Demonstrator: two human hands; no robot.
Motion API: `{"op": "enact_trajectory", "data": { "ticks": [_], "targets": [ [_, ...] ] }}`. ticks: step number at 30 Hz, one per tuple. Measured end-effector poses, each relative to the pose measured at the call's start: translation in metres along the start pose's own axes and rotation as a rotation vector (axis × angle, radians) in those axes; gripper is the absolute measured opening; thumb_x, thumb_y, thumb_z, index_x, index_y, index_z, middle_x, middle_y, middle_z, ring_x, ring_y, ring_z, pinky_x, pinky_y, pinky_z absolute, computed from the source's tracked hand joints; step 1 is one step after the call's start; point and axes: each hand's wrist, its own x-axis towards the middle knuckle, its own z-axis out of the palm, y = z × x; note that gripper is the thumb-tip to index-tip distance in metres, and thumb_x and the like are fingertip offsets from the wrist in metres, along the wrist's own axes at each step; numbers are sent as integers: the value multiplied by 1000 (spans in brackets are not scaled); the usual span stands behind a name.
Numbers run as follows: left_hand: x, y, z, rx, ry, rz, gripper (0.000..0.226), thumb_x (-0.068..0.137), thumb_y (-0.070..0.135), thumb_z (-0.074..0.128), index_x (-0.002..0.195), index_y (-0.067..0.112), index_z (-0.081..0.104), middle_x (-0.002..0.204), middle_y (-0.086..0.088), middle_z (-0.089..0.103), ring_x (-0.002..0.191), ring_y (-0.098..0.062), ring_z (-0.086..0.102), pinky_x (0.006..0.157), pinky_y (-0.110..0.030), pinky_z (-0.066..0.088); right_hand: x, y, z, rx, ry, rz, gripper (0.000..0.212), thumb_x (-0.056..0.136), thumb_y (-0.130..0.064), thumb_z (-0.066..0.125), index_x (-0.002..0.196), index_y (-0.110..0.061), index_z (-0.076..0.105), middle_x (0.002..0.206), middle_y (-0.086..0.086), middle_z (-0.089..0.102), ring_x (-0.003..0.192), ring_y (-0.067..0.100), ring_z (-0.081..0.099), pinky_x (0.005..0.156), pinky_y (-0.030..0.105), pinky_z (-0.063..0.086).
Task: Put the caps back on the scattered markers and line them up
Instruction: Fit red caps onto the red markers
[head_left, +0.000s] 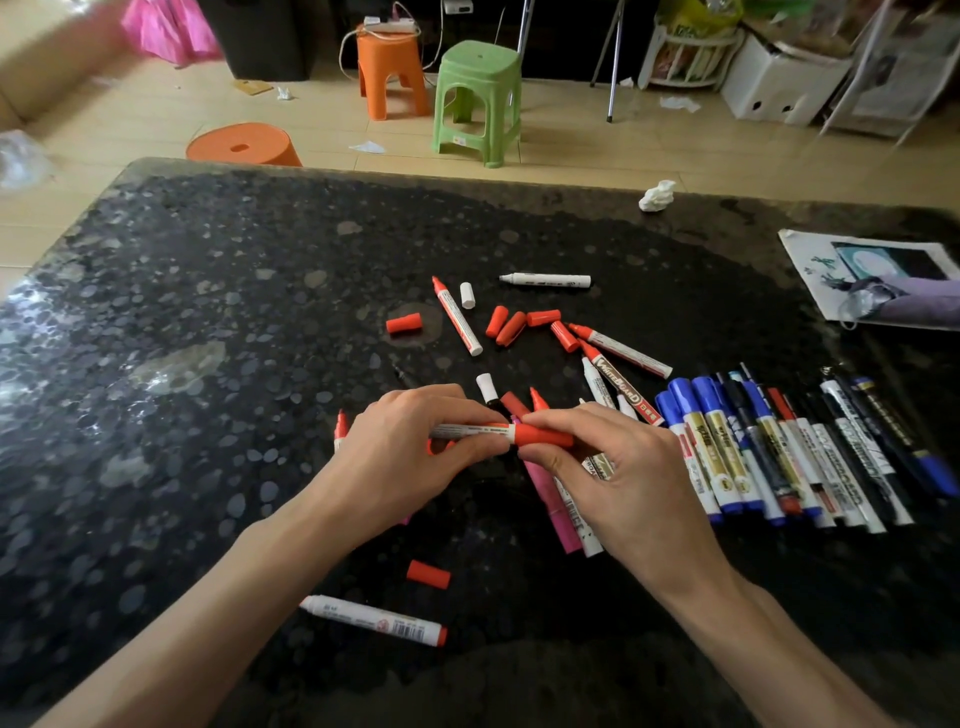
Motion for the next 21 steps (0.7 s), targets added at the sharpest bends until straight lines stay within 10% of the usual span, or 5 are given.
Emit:
{"op": "enact_trajectory", "data": {
  "ticks": [16, 21],
  "targets": [
    [-7, 7, 7, 96, -16, -45, 44, 86, 74, 42, 110, 50, 70, 95, 22, 66, 89, -2, 65, 74, -41, 56, -4, 4, 5, 94, -58, 59, 32, 93, -35, 70, 121, -20, 77, 106, -15, 76, 103, 0, 69, 90, 18, 55],
    [-2, 16, 10, -186, -25, -30, 25, 100, 49, 60, 115, 36, 74, 105, 17, 74, 103, -7, 70, 90, -43, 57, 2, -1, -5, 565, -4, 319, 20, 87, -20, 81, 106, -18, 80, 102, -5, 79, 100, 12, 75, 88, 28, 60]
  ]
}}
